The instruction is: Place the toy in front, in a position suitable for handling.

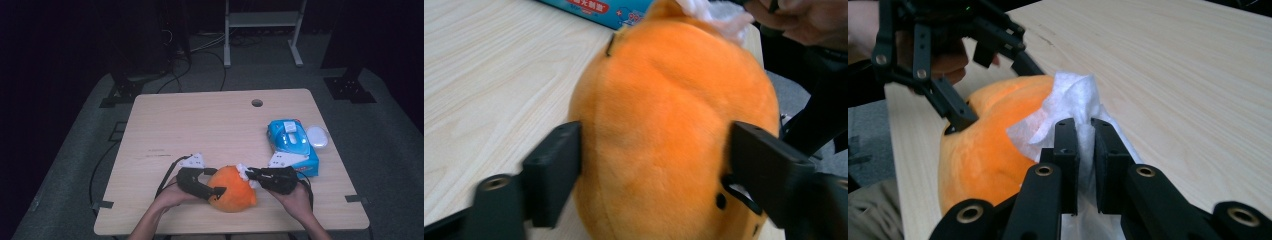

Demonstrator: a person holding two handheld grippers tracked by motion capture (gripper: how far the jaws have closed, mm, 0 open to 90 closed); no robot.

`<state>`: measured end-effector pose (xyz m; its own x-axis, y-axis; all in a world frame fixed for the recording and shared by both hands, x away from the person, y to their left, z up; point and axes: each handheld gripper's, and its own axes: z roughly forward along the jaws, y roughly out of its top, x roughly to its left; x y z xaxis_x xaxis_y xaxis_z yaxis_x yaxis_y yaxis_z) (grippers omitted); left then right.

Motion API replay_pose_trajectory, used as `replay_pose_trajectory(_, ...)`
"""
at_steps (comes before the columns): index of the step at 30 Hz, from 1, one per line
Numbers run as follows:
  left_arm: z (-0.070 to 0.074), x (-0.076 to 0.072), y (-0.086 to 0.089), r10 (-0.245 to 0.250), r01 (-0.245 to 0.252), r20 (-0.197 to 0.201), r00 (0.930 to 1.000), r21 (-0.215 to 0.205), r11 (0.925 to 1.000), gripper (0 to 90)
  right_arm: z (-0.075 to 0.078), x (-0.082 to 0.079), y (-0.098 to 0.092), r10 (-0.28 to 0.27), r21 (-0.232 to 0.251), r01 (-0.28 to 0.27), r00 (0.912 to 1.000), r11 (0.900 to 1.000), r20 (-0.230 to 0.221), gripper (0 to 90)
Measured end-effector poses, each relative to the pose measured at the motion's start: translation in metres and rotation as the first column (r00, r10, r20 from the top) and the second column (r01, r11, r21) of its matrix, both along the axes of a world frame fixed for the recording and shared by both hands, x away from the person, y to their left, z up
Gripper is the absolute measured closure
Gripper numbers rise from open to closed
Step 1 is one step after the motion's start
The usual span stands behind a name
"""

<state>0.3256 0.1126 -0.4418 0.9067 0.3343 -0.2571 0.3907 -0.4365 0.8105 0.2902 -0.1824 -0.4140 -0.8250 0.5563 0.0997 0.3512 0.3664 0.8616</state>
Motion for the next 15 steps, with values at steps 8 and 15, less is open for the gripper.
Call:
replay_pose_trajectory(8, -0.005, 0.003, -0.007, -0.041, 0.036, -0.126, 0.9912, -0.039, 0.9986, 26.1, -0.003, -0.001, -0.005, 0.003, 0.021, -0.003, 0.9997, 1.0, -0.025, 81.4)
replay_pose_trajectory(15, 0.024, -0.01, -0.011, 0.065, -0.045, 0.238, 0.969, -0.087, 0.9952, 34.0, 0.023, 0.001, -0.017, -0.05, 0.126, 0.044, 0.9978, 0.991, 0.044, 81.5)
